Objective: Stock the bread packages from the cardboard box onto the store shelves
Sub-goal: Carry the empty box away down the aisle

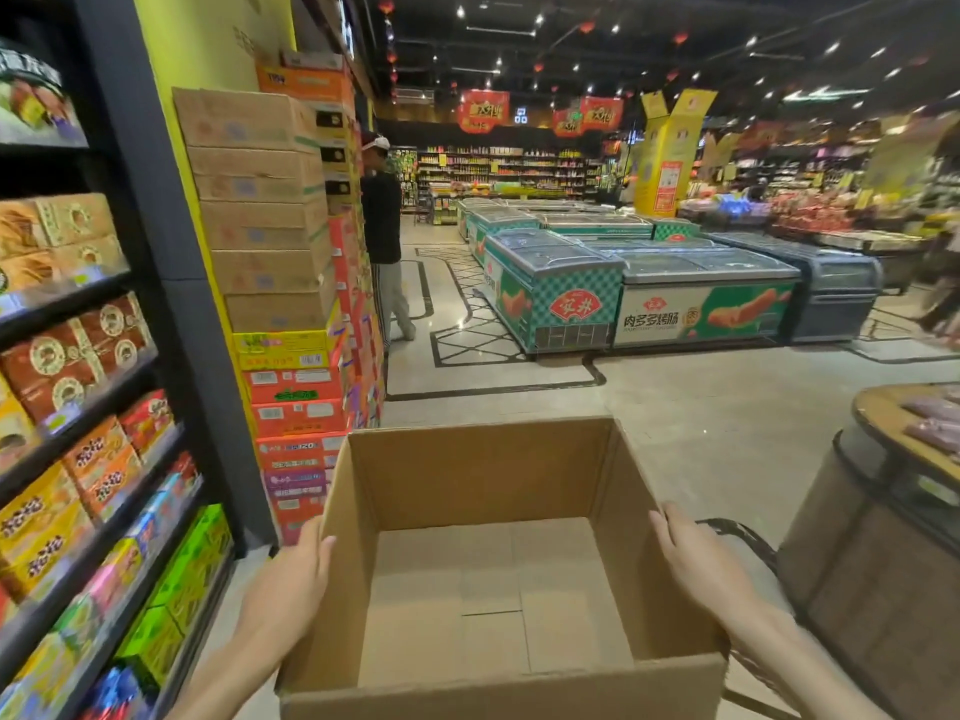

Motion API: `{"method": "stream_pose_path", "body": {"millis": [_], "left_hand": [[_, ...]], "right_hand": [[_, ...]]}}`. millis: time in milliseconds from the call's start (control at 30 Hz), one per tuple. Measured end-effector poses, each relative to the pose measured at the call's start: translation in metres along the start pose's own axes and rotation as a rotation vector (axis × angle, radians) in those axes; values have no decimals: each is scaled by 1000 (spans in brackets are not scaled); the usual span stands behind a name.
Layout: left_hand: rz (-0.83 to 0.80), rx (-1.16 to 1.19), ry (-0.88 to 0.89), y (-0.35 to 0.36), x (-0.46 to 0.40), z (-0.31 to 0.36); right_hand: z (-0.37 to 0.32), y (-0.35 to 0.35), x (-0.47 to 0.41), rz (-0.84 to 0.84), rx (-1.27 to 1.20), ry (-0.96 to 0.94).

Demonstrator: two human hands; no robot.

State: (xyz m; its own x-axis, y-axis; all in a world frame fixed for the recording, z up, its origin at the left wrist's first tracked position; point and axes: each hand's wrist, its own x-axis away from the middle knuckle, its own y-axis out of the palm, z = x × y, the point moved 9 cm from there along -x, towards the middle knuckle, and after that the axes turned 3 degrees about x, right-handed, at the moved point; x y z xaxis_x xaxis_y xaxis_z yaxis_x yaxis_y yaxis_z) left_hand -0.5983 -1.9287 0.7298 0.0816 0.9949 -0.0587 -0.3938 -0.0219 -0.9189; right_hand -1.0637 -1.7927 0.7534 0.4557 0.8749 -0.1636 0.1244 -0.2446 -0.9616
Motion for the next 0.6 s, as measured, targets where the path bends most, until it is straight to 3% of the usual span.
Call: {"method": "stream_pose_path", "body": {"millis": [333, 600], "left_hand": [[-76, -6, -53, 43, -265, 56], [-29, -3, -48, 114, -466, 100]], "right_hand": [[-27, 50, -260, -32, -27, 22], [-24, 129, -481, -90, -25, -6]]}}
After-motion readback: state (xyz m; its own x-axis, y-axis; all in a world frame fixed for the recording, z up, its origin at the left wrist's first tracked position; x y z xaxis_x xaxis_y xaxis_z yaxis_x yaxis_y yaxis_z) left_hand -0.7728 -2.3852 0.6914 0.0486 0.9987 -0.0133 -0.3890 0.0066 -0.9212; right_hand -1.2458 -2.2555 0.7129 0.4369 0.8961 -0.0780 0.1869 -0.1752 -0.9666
